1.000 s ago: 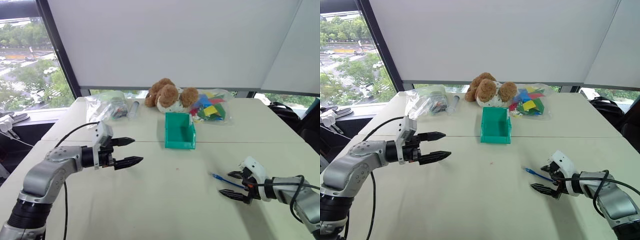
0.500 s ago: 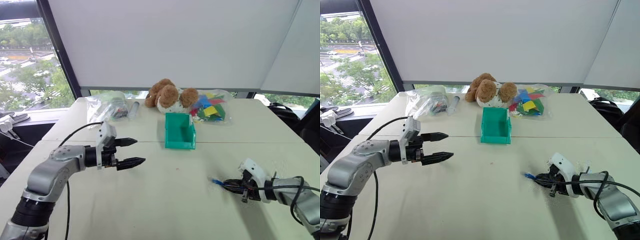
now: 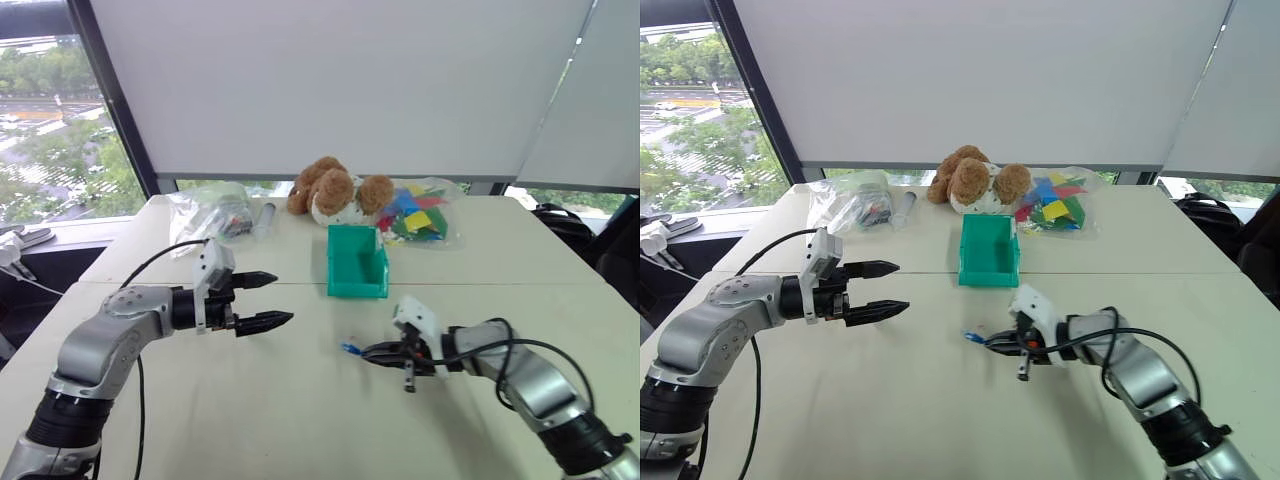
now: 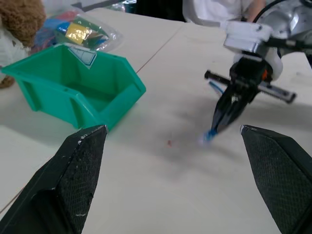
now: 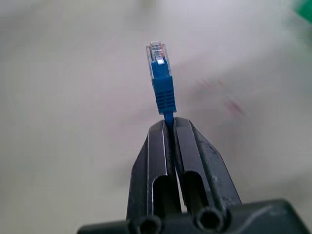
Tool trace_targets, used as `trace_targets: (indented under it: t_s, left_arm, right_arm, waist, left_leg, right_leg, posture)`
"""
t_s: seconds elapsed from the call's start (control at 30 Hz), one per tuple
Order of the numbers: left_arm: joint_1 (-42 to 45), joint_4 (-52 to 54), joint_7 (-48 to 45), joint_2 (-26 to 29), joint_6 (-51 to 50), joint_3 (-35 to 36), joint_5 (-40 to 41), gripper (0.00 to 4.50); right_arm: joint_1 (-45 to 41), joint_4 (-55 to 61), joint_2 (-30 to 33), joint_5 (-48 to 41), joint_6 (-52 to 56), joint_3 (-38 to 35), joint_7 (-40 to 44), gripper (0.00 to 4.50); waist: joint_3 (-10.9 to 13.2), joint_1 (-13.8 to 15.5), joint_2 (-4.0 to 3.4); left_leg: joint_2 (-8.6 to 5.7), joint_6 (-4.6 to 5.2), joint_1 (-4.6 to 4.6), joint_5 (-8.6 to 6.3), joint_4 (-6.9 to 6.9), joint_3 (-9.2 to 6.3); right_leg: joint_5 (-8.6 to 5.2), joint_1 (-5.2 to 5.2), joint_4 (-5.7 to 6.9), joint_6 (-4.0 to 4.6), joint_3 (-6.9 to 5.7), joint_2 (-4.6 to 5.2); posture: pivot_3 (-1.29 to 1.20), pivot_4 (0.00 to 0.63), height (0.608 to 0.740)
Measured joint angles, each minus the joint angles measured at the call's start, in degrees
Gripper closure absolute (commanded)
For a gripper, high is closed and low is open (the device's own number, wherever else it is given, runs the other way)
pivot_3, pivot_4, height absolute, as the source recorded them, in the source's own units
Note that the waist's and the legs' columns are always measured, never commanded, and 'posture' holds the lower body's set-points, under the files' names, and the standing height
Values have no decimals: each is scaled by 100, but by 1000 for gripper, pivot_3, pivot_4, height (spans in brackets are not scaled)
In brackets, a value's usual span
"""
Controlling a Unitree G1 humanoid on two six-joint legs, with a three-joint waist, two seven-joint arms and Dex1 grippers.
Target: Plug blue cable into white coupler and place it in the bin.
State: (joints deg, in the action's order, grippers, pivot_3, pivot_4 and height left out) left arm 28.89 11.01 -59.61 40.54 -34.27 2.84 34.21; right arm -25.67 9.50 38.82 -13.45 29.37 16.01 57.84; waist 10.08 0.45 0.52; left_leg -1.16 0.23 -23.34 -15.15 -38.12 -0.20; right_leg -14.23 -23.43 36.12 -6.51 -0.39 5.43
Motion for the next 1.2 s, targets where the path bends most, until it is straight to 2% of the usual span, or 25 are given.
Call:
trace_targets:
  t_s: [0.1,0.27,0.37,0.5,0.6,0.7,0.87,1.2]
  left_arm:
    - [-2,4,-6,-10,-3,-17,-1,0]
    - [-73,80,-22,12,-14,-44,-1,0]
    - [-117,118,-90,38,-21,-144,0,0]
    - [-116,123,-307,128,61,-258,-94,0]
    - [-100,-54,-676,221,547,-647,-497,0]
    - [7,-477,-1024,155,1009,-1064,-870,0]
    - [479,-1553,-1508,-285,1940,-1659,-1513,0]
    - [838,-3326,-2079,-870,3229,-2316,-2471,0]
  right_arm:
    - [-462,-484,-473,403,-179,597,35,4433]
    - [-721,-1131,-786,816,-515,1035,112,4433]
    - [-863,-1326,-862,988,-685,1075,137,3544]
    - [-934,-1368,-862,1088,-712,1028,140,1479]
    - [-924,-1244,-769,1087,-583,958,204,55]
    - [-838,-883,-563,1021,-389,729,222,55]
    - [-569,104,-154,674,140,33,186,55]
    - [-77,1154,142,297,1021,-846,-382,55]
  waist:
    - [-1,0,3]
    - [-1,2,2]
    - [-1,-20,2]
    - [-1,-22,2]
    - [-1,-10,1]
    - [0,15,0]
    - [-1,29,1]
    - [-1,11,1]
  left_leg:
    - [-2,0,-1,0,-1,1]
    - [-3,-1,-3,0,-1,1]
    - [0,-2,0,1,-1,-1]
    - [0,-3,0,2,0,-1]
    - [-2,-3,0,1,0,0]
    - [-2,-3,-2,1,0,1]
    - [-4,-1,-3,1,-1,2]
    - [1,0,-5,0,0,2]
  right_leg:
    - [0,0,-1,0,0,0]
    - [0,-2,0,0,0,0]
    - [0,-2,4,0,0,-3]
    - [0,-2,4,0,0,-3]
    - [0,-2,3,0,0,-3]
    - [0,-3,2,0,-1,-3]
    - [0,-1,0,0,-1,-2]
    - [0,-6,1,0,-1,-4]
  posture:
    - [0,150,740]
    - [0,150,740]
    - [0,150,740]
    - [0,150,740]
    - [0,150,740]
    - [0,150,740]
    - [0,150,740]
    - [0,150,740]
